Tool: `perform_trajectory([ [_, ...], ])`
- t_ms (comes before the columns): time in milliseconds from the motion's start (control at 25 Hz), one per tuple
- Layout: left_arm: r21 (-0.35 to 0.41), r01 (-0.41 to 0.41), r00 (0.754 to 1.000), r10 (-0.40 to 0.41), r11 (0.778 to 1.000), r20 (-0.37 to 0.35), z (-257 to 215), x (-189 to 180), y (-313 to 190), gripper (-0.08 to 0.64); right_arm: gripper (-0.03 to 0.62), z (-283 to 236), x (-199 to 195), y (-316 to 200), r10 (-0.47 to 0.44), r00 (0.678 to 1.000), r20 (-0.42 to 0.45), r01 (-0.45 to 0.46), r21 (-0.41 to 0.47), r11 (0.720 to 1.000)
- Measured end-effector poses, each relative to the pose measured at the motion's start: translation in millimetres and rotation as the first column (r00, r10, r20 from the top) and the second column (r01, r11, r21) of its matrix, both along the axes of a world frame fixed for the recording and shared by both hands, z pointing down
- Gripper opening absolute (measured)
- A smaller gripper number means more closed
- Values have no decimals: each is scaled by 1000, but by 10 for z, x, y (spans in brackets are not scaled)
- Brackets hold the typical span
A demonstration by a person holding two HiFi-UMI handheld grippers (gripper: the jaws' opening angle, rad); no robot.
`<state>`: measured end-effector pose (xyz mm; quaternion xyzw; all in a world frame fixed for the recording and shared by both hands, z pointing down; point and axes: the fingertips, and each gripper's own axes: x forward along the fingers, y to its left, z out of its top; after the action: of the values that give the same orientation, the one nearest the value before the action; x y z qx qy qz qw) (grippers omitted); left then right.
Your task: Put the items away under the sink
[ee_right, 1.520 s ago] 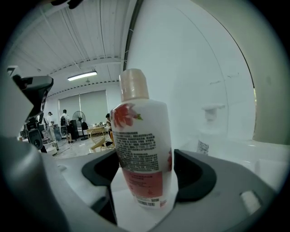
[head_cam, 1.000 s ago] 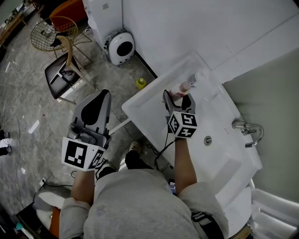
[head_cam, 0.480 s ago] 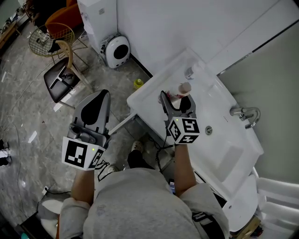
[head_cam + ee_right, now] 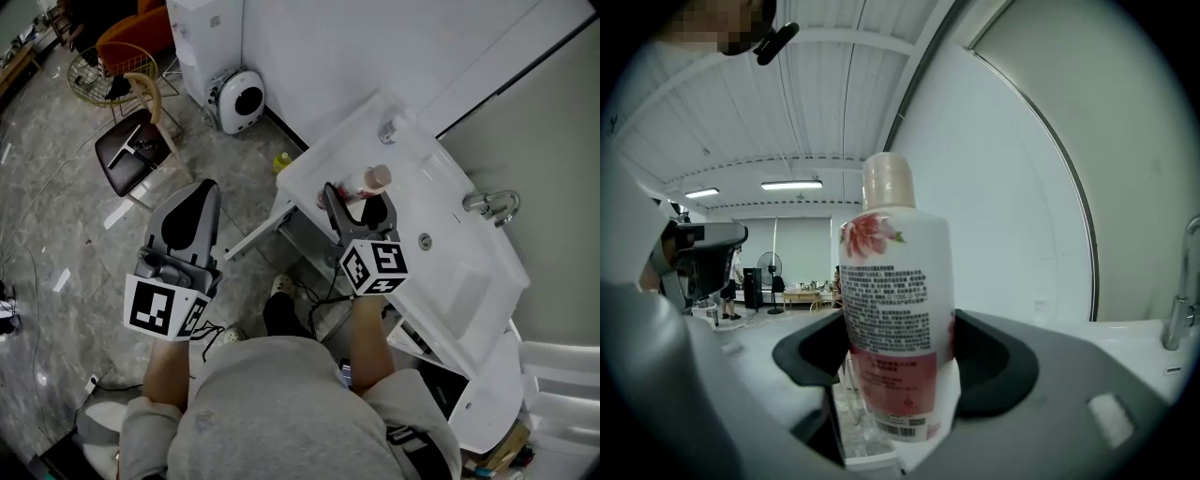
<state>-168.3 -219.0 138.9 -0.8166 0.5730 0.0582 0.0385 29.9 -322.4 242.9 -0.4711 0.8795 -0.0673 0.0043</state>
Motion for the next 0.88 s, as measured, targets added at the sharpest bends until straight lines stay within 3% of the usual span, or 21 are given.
perform_trajectory([
  [520,14,-26,1000,26,1000,-6,23,-492,1063,8,348,-147,-475,1147,18,999,26,-19,23,1000],
  [880,13,-80,997,80,997,-23,71,-579,1431,8,348,-156,-583,1708,48,998,38,-49,34,998],
])
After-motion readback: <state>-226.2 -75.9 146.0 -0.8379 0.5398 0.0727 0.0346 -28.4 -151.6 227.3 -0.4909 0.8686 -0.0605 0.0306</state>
